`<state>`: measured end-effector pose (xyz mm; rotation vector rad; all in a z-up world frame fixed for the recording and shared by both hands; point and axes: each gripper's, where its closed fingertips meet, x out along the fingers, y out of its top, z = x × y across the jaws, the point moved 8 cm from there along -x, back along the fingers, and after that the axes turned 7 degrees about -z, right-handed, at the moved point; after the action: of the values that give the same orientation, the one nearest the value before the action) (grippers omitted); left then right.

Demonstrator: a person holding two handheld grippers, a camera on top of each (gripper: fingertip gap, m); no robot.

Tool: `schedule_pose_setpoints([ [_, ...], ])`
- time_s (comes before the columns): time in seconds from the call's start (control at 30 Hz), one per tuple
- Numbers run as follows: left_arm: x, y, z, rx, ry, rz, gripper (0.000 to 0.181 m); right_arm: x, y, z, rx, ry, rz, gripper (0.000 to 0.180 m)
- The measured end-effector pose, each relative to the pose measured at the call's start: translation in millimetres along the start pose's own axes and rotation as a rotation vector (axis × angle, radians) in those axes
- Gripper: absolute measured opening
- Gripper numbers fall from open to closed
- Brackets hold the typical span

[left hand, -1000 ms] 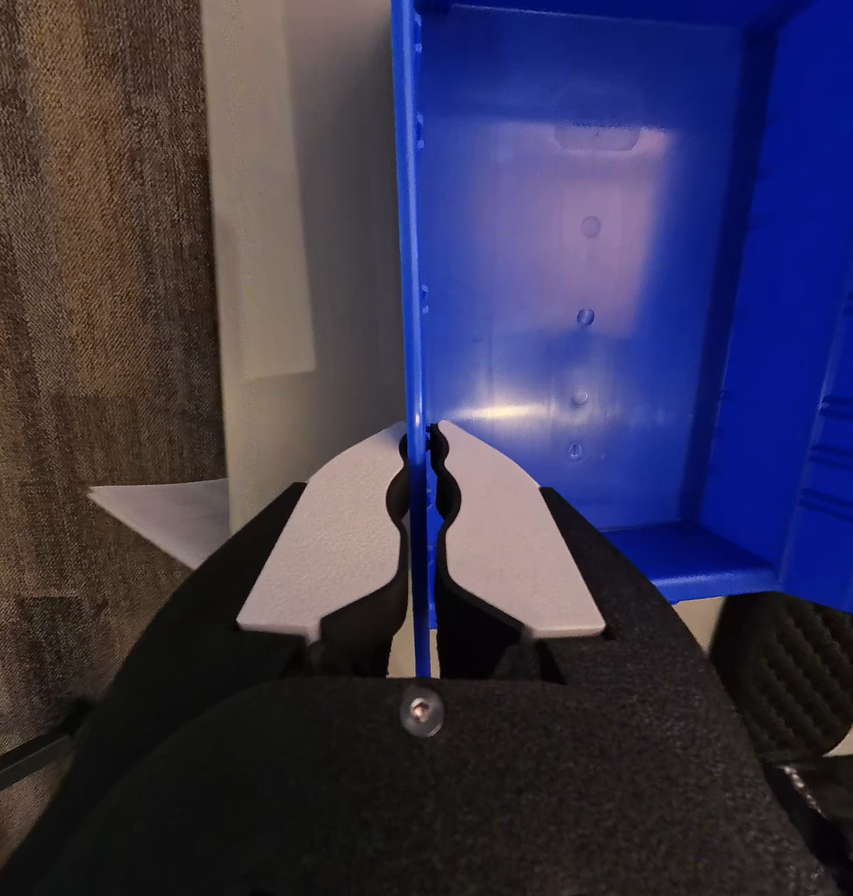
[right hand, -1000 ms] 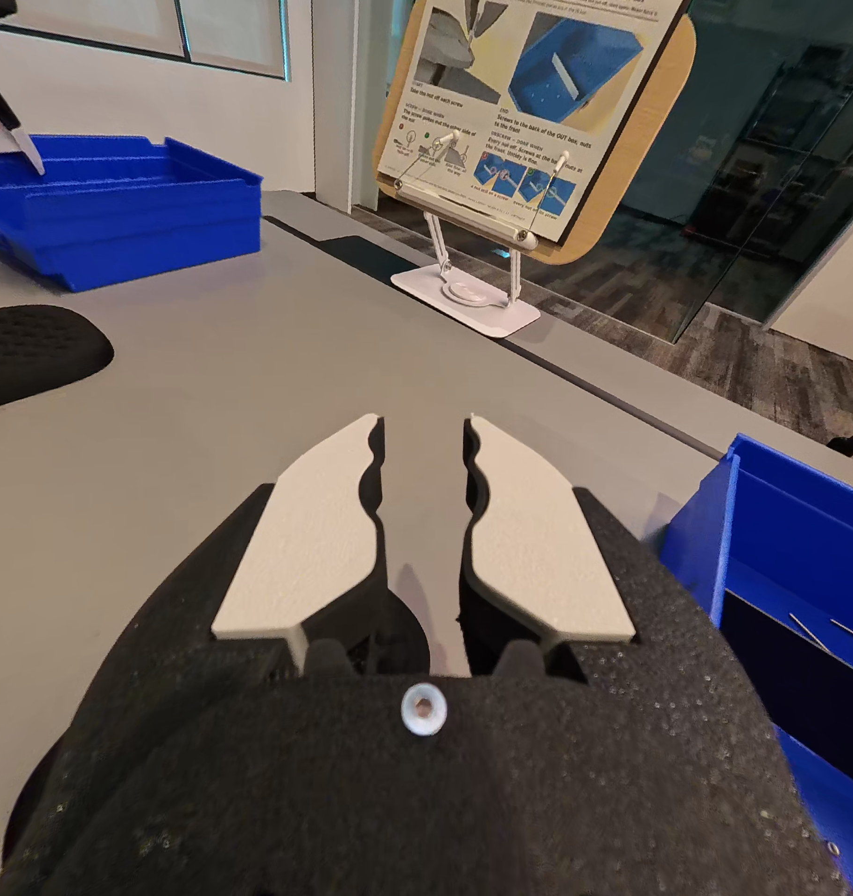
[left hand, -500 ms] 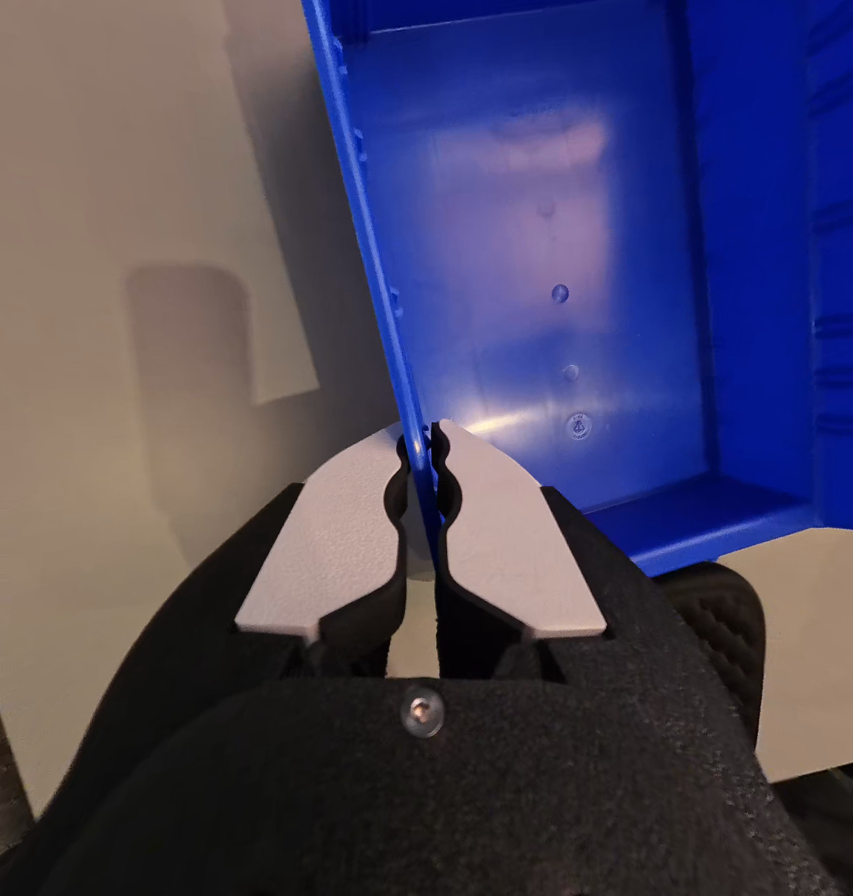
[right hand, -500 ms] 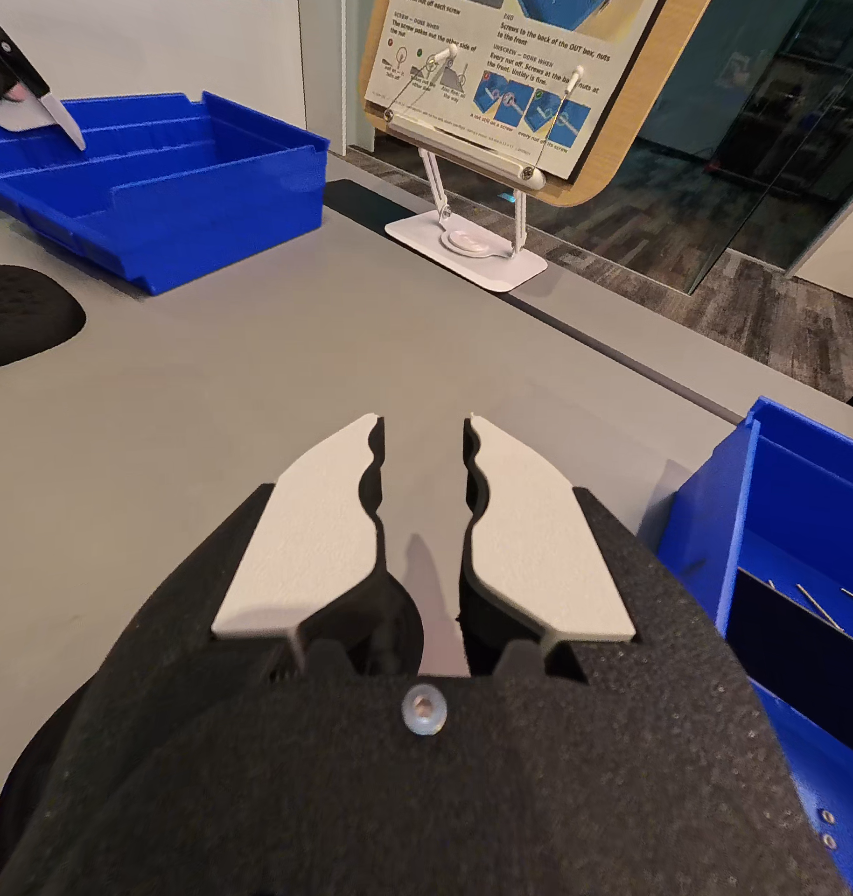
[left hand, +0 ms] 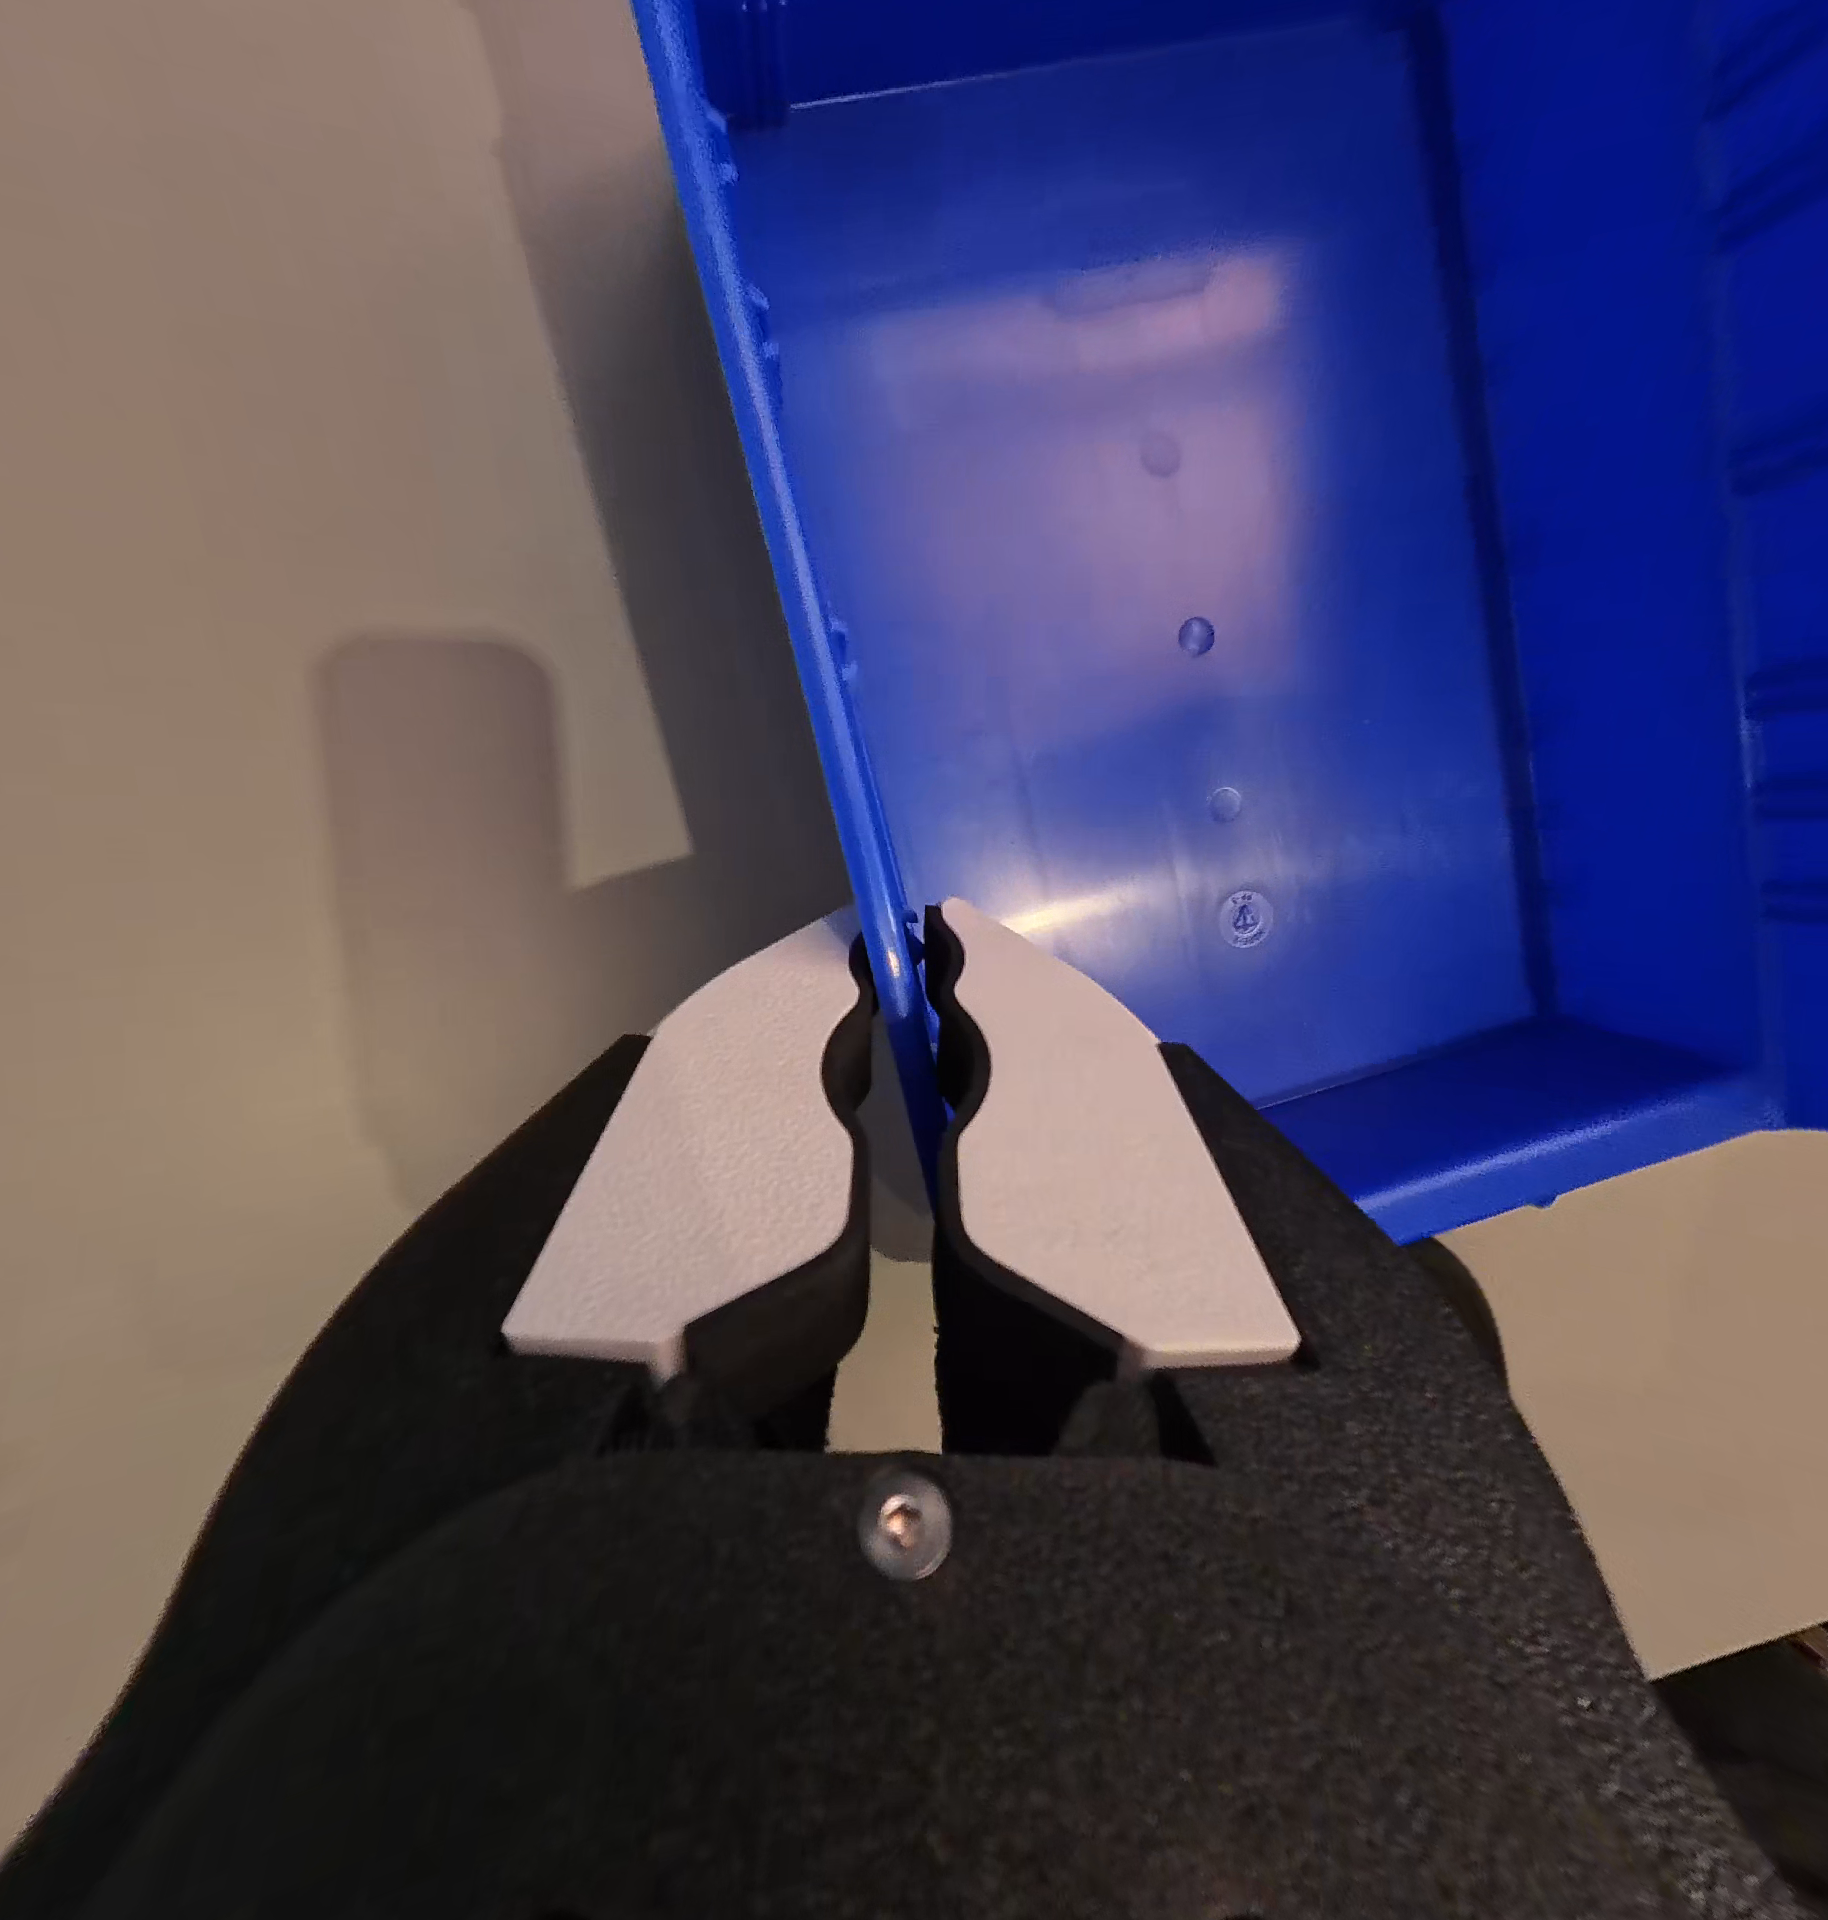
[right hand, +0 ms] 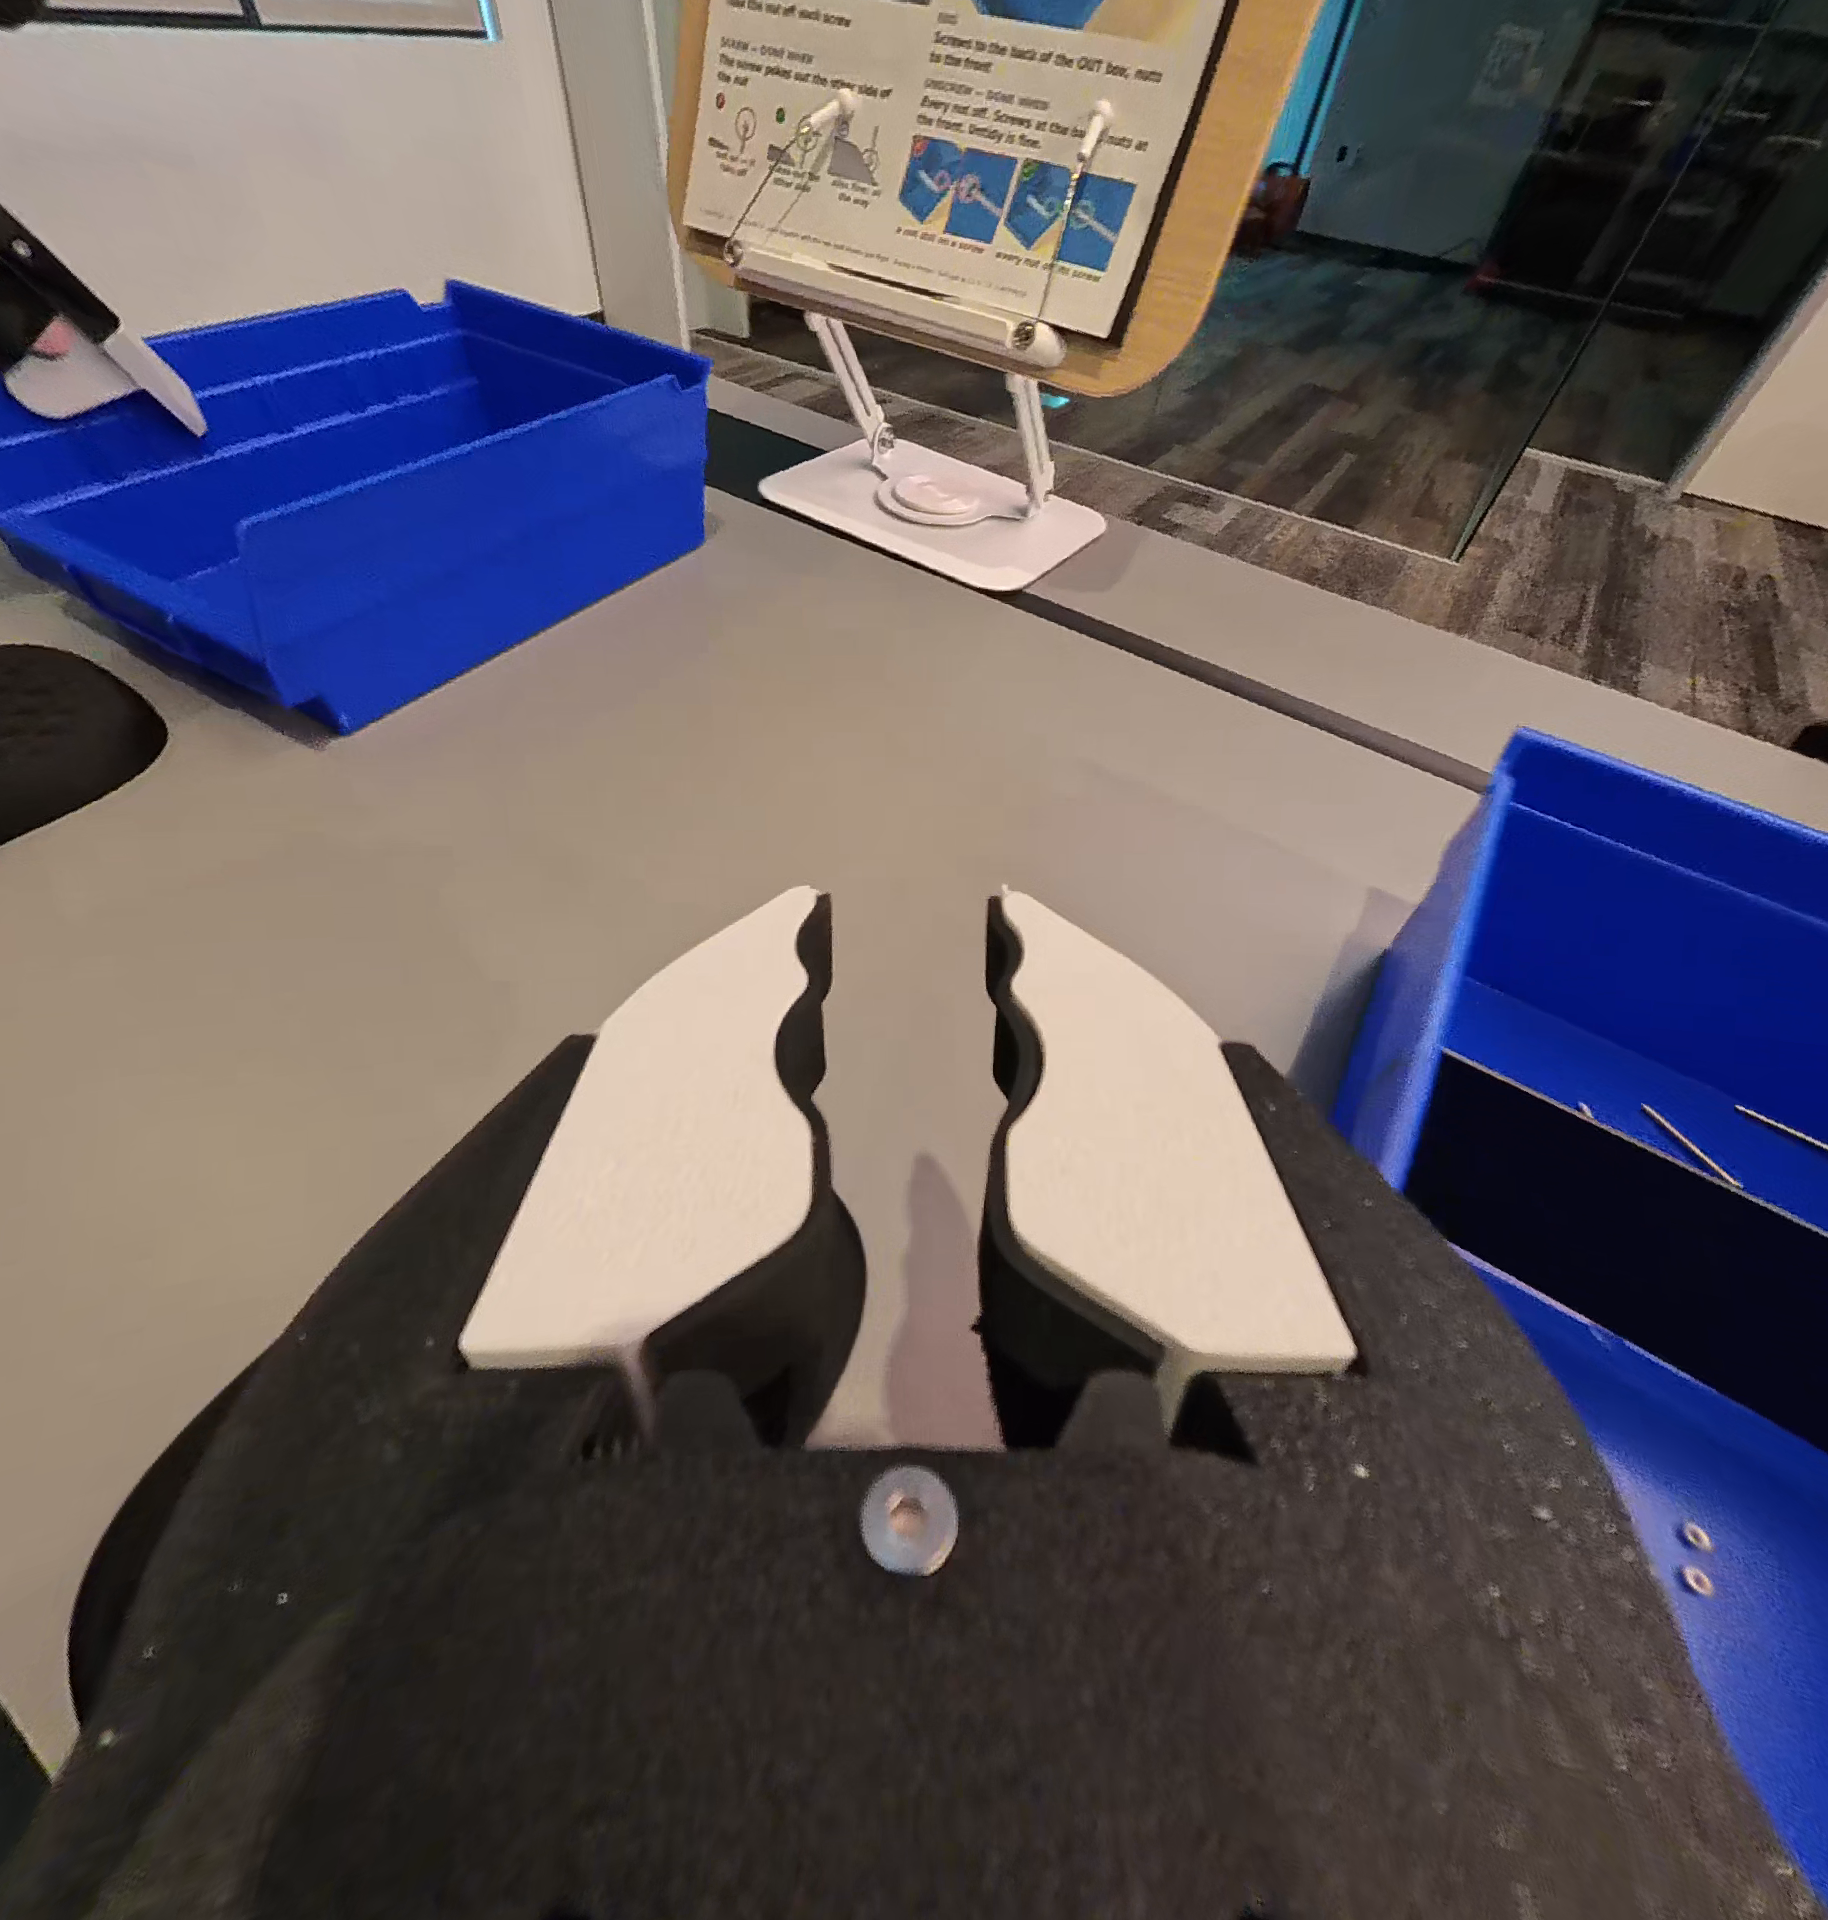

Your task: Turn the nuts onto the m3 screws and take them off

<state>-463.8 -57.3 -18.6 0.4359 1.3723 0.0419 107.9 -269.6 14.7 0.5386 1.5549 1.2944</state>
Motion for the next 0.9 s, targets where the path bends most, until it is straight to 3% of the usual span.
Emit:
schedule_pose_setpoints([
  [0.17, 2.2, 0.3, 10.3, 0.008, -0.069, 0.058, 0.01, -39.5, 27.3, 57.9, 0.056, -0.142, 0.049, 0.023],
  [0.2, 0.4, 1.8, 11.0, -0.006, -0.133, 0.098, 0.026, -51.4, 38.7, 79.9, 0.046, -0.2, 0.037, 0.025],
  [0.27, -8.4, 4.3, 9.1, -0.053, -0.279, 0.183, 0.047, -71.1, 55.2, 134.4, 0.037, -0.346, -0.099, 0.034],
  [0.33, -23.2, 5.0, 3.1, -0.081, -0.384, 0.277, 0.052, -82.9, 57.2, 192.0, 0.115, -0.449, -0.278, 0.043],
  [0.4, -40.3, 0.9, -6.4, -0.094, -0.402, 0.361, 0.048, -84.9, 40.1, 233.8, 0.27, -0.414, -0.454, 0.036],
  [0.53, -72.8, -18.0, -18.9, -0.074, -0.366, 0.482, 0.043, -71.7, -22.6, 267.1, 0.585, -0.206, -0.684, 0.046],
  [0.67, -98.8, -40.4, -21.2, -0.018, -0.315, 0.541, 0.039, -59.0, -69.7, 277.6, 0.483, -0.205, -0.847, 0.055],
  [0.9, -123.7, -69.1, -14.0, 0.061, -0.267, 0.54, 0.036, -31.8, -89.4, 288.0, 0.423, -0.146, -0.989, 0.048],
])
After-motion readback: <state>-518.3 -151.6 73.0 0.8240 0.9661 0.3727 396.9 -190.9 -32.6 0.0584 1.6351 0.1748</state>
